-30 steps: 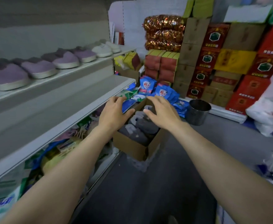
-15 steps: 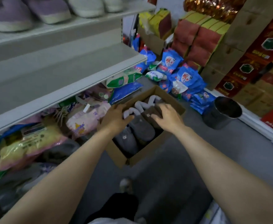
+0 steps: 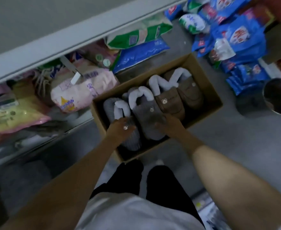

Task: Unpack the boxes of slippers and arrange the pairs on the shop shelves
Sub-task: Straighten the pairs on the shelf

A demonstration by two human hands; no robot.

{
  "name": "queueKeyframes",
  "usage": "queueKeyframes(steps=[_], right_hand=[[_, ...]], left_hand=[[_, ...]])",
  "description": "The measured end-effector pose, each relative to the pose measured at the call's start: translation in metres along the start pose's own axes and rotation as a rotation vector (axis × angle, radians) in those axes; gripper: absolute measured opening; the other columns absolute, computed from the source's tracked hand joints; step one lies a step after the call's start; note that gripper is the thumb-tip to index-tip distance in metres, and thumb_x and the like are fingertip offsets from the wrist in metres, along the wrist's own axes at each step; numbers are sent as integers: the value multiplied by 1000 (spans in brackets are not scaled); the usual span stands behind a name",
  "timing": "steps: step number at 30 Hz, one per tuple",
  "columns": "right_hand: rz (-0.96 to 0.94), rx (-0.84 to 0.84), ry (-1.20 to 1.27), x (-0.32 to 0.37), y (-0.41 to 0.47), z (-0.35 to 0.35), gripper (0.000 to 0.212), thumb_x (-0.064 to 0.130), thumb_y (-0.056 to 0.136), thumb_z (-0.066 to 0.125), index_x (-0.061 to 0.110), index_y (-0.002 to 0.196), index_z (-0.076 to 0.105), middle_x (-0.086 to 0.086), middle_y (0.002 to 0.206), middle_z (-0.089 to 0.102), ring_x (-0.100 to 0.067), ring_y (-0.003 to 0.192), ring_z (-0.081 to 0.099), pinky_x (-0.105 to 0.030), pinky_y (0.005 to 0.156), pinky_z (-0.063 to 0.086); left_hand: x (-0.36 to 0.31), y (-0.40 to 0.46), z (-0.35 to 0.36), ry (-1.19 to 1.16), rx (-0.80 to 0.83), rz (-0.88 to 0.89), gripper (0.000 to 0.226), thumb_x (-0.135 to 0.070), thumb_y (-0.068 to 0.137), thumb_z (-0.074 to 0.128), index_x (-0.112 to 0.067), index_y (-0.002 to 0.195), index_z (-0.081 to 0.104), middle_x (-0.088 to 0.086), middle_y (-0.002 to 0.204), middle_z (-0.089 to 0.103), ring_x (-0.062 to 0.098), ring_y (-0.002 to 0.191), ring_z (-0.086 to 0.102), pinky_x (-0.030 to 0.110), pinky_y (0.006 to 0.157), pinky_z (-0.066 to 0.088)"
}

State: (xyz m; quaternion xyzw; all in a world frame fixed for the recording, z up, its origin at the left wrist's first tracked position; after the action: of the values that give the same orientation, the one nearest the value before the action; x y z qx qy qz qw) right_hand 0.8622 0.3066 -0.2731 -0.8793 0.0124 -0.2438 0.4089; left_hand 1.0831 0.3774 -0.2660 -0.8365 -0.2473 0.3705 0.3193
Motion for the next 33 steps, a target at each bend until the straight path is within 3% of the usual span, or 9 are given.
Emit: queueKeyframes(steps=[3, 7, 12, 14, 17, 20, 25, 28, 33], right_hand=[[99, 123, 89, -41, 42, 30, 123, 97, 54, 53, 16, 147, 46, -4, 144, 55, -29, 130, 54, -46, 107, 46], [273, 244, 401, -60, 54, 38, 150, 87, 39, 79, 15, 158, 25, -3, 157, 41, -30, 135, 49, -47, 106, 49], [275, 223, 623, -37, 54, 25, 96, 49, 70, 87, 11, 149, 45, 0, 146, 52, -25, 129, 54, -36, 98, 48], [195, 218, 684, -26, 55, 20, 96, 51, 62, 92, 17, 143, 54, 5, 140, 58, -17, 120, 60, -32, 96, 51], [138, 197, 751, -25, 55, 9, 89, 49, 54, 95, 16, 131, 64, 1, 126, 69, -18, 113, 67, -41, 99, 55], [89, 158, 768, -31, 49, -11, 98, 52, 49, 95, 15, 133, 61, 1, 125, 70, -18, 114, 67, -42, 97, 56], [25, 35, 748, -57, 36, -41, 98, 49, 55, 93, 20, 140, 54, 1, 130, 65, -20, 115, 66, -42, 96, 57], [43, -7, 786, -74, 36, -53, 85, 40, 65, 92, 20, 139, 55, 0, 130, 65, -22, 114, 66, -48, 97, 56], [-1, -26, 777, -85, 28, -70, 91, 42, 62, 93, 21, 141, 54, 1, 129, 65, -20, 113, 66, -45, 96, 57]], left_hand=[[21, 3, 12, -92, -26, -113, 60, -44, 94, 62, -22, 148, 44, 6, 136, 58, 27, 119, 58, 25, 82, 41], [56, -12, 34, -267, -112, -302, 70, -51, 89, 67, -21, 147, 42, 7, 137, 56, 31, 120, 58, 30, 86, 46], [71, -18, 68, -525, -215, -447, 82, -54, 83, 72, -16, 148, 39, 7, 140, 56, 32, 126, 55, 44, 103, 47], [72, -15, 77, -613, -270, -515, 85, -54, 84, 71, -14, 150, 35, 12, 143, 52, 35, 129, 52, 44, 105, 45], [77, -14, 95, -694, -312, -646, 91, -54, 85, 69, -7, 152, 28, 19, 147, 46, 40, 132, 47, 44, 106, 42], [80, -13, 109, -776, -318, -715, 93, -54, 85, 70, -3, 151, 28, 19, 148, 44, 40, 133, 46, 42, 105, 41], [86, -5, 114, -903, -365, -731, 99, -55, 75, 80, -2, 148, 36, 16, 146, 49, 37, 133, 47, 39, 110, 40], [81, -3, 116, -933, -349, -729, 95, -43, 72, 87, 0, 144, 43, 16, 141, 54, 36, 129, 51, 41, 107, 43], [74, -10, 116, -991, -365, -711, 91, -40, 65, 92, -2, 137, 51, 14, 133, 60, 34, 122, 56, 40, 98, 50]])
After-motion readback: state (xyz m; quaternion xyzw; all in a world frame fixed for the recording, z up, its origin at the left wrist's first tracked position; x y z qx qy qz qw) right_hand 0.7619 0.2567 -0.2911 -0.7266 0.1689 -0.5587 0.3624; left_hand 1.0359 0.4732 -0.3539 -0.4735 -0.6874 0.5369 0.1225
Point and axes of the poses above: each hand's wrist, its own y-axis towards the middle knuckle, its own z-axis out of the palm, x = y × z, the point moved 9 cm from there along y, towards the middle knuckle
